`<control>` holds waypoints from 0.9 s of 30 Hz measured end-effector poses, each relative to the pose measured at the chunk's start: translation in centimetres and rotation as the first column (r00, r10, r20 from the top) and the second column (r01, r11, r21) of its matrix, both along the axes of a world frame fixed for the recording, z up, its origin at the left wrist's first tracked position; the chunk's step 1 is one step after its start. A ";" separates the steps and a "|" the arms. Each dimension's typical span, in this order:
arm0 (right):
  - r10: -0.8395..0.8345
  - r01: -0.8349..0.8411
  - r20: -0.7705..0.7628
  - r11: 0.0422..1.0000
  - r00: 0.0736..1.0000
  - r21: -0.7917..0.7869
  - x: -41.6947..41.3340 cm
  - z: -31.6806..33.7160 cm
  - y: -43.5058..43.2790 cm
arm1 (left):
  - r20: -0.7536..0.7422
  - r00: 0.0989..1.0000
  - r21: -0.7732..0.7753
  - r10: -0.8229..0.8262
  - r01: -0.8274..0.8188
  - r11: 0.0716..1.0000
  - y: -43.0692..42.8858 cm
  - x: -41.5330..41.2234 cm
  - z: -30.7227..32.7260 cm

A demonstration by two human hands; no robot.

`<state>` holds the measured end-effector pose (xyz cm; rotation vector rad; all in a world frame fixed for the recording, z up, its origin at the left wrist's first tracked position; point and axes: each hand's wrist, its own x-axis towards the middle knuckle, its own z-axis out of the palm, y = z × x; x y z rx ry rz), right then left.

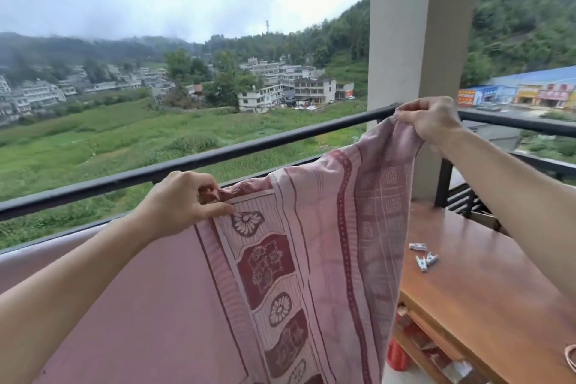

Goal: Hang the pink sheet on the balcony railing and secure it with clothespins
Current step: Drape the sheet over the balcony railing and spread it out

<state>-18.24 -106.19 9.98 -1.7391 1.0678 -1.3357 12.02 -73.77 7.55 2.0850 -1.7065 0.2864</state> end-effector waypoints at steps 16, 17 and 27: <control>-0.036 -0.309 -0.850 0.923 0.526 -0.231 11.1 -5.2 20.0 | -0.057 0.980 -0.183 0.192 -0.199 0.963 16.0 6.9 -1.9; 0.007 -0.283 -0.800 0.937 0.599 -0.204 11.9 -5.8 20.9 | -0.075 0.979 -0.220 0.191 -0.203 0.954 17.3 7.5 -2.3; -0.159 -0.084 -0.488 0.895 0.858 -0.438 15.8 -7.4 28.5 | 0.220 0.964 -0.379 0.148 -0.056 0.924 19.3 7.9 -3.2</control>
